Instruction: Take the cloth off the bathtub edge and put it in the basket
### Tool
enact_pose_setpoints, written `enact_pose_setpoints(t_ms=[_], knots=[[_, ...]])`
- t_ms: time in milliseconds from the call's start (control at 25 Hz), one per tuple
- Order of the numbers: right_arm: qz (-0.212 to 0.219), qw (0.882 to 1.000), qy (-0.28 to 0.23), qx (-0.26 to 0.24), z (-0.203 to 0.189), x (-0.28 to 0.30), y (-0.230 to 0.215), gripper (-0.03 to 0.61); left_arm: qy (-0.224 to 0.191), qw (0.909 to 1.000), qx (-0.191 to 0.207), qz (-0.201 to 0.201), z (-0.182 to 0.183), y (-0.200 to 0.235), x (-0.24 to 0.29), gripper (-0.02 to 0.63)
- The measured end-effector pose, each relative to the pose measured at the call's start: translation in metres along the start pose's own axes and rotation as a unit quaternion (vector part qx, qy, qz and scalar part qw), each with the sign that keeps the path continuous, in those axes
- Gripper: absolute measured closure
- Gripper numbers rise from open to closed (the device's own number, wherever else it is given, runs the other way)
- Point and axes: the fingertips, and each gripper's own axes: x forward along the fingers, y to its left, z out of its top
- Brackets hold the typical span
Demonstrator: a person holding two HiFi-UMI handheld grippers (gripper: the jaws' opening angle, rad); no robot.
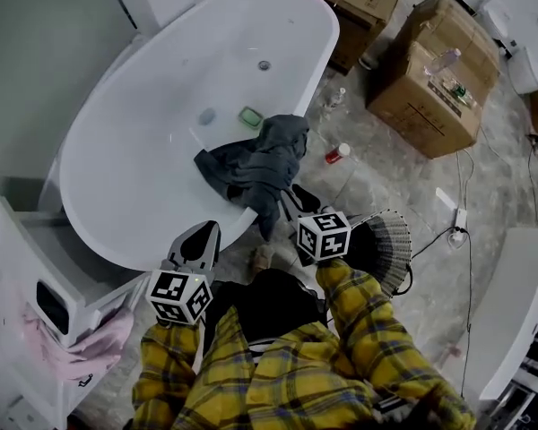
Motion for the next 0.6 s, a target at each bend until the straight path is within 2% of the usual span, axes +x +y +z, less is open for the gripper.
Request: enact_pose_setpoints(t_ms=[120,280,400,600], knots=[[0.003,1.000,0.012,0.011,-0.005,0.019,-0.006,0.433,0.010,0.9999,0.001,-0.002,-0.002,0.003,0.010,0.594],[0.010,0.999,0.020,0.040,-0.011,0.048,-0.013,0.312,0.019,0.9998,-0.004,-0.001,-0.006,0.008,0.018,0.594],[-0.003,0.998,0.029,0.063,-0.016,0.068,-0.022,0.258,0.024,0.9997,-0.007,-0.003,-0.009,0.010,0.023,0.594],[-0.019,0.994,0.059,0.091,-0.028,0.089,-0.024,0.238,0.030,0.9995,-0.008,-0.006,-0.011,0.010,0.029,0.594]])
